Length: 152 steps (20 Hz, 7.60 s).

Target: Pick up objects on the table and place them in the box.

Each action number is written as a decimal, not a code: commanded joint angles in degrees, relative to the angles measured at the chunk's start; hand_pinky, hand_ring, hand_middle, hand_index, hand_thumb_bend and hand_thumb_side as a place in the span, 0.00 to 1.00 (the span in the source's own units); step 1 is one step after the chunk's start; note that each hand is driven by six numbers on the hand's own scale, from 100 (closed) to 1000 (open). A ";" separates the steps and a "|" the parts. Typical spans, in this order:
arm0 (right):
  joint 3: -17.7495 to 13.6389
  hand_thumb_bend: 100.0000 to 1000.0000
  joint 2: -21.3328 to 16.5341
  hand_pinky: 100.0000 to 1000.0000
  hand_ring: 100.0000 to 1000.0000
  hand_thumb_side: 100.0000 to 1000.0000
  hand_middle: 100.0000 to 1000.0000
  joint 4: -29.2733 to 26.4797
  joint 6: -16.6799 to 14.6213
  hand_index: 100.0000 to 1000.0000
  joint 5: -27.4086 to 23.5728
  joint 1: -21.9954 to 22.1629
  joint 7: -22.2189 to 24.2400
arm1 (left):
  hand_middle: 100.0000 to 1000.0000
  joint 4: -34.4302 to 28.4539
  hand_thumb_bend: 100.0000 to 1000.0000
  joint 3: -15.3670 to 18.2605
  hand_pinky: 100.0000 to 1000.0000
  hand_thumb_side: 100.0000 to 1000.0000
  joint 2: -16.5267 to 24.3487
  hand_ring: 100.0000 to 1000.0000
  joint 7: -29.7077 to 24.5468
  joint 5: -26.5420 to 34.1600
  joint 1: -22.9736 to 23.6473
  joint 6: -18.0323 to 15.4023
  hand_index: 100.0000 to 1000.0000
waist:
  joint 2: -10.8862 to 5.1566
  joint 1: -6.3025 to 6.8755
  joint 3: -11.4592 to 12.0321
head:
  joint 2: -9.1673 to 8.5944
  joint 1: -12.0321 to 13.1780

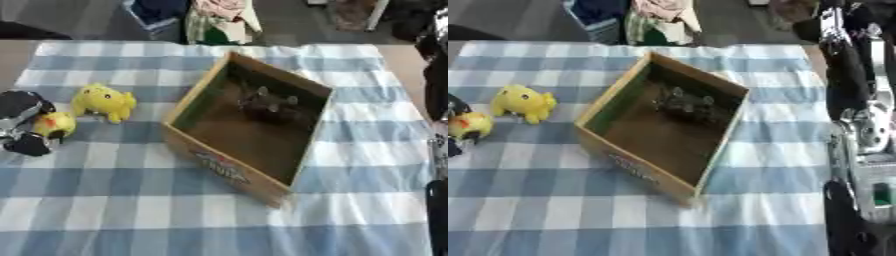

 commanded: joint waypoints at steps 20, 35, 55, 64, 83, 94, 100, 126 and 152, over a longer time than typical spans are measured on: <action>0.16 0.00 -0.78 0.69 0.58 0.53 0.38 -1.53 0.18 0.73 0.41 -0.11 -0.23 | 0.44 -15.36 0.00 -0.28 0.38 0.17 3.25 0.53 4.29 0.00 -7.64 -0.12 0.58 | -2.72 0.96 0.15 | 1.25 -3.07; 1.25 0.00 -0.56 0.69 0.58 0.53 0.39 -2.45 0.04 0.73 0.57 -1.42 0.74 | 0.44 -22.42 0.00 -5.31 0.37 0.19 -7.15 0.51 7.70 -0.16 -18.09 -2.97 0.58 | -1.71 2.32 -1.35 | 1.39 -1.53; 2.11 0.00 1.14 0.69 0.58 0.55 0.39 -4.73 1.13 0.73 -0.06 -1.17 1.29 | 0.46 -13.16 0.00 -13.33 0.37 0.17 -20.73 0.53 13.49 -8.79 -18.97 -11.60 0.60 | -1.14 3.15 -2.41 | 0.75 0.83; 2.04 0.00 1.14 0.69 0.58 0.56 0.39 -4.62 1.25 0.73 -0.27 -1.34 1.35 | 0.49 -10.02 0.00 -15.68 0.39 0.16 -22.49 0.55 12.05 -6.64 -17.95 -14.71 0.64 | -0.66 2.89 -2.50 | 0.55 0.28; 1.81 0.00 1.16 0.69 0.58 0.56 0.39 -4.74 1.36 0.73 -0.63 -1.41 0.92 | 0.82 -5.99 0.18 -15.31 0.70 0.66 -23.01 0.87 0.20 -11.66 -17.60 -16.07 0.95 | -0.33 2.80 -2.81 | 0.66 0.64; 1.63 0.00 1.22 0.69 0.58 0.57 0.39 -4.89 1.43 0.73 -0.70 -1.05 0.54 | 0.78 -10.30 0.02 -12.38 0.64 0.63 -21.91 0.83 9.92 -10.42 -17.29 -10.70 0.93 | -0.71 2.70 -2.44 | 0.65 0.89; 1.40 0.00 0.82 0.69 0.58 0.56 0.39 -4.75 1.41 0.73 -0.44 -0.46 0.17 | 0.76 -19.22 0.00 -8.68 0.62 0.65 -16.57 0.80 7.61 -0.06 -16.75 -8.04 0.91 | -1.57 2.79 -1.49 | 1.45 0.12; 0.70 0.00 -0.55 0.69 0.58 0.55 0.39 -3.41 0.92 0.73 -0.08 -0.49 -0.12 | 0.79 -18.67 0.18 -0.37 0.65 0.81 2.57 0.84 3.21 7.37 -7.02 -13.39 0.93 | -1.44 1.99 0.58 | 2.58 0.82; 0.78 0.00 -1.94 0.70 0.58 0.58 0.38 -1.03 0.51 0.73 -1.16 -2.78 0.97 | 0.89 4.76 0.36 1.33 0.71 0.67 1.56 0.91 -2.18 -0.10 -12.18 -23.23 1.00 | 2.16 1.51 -1.54 | -2.18 1.21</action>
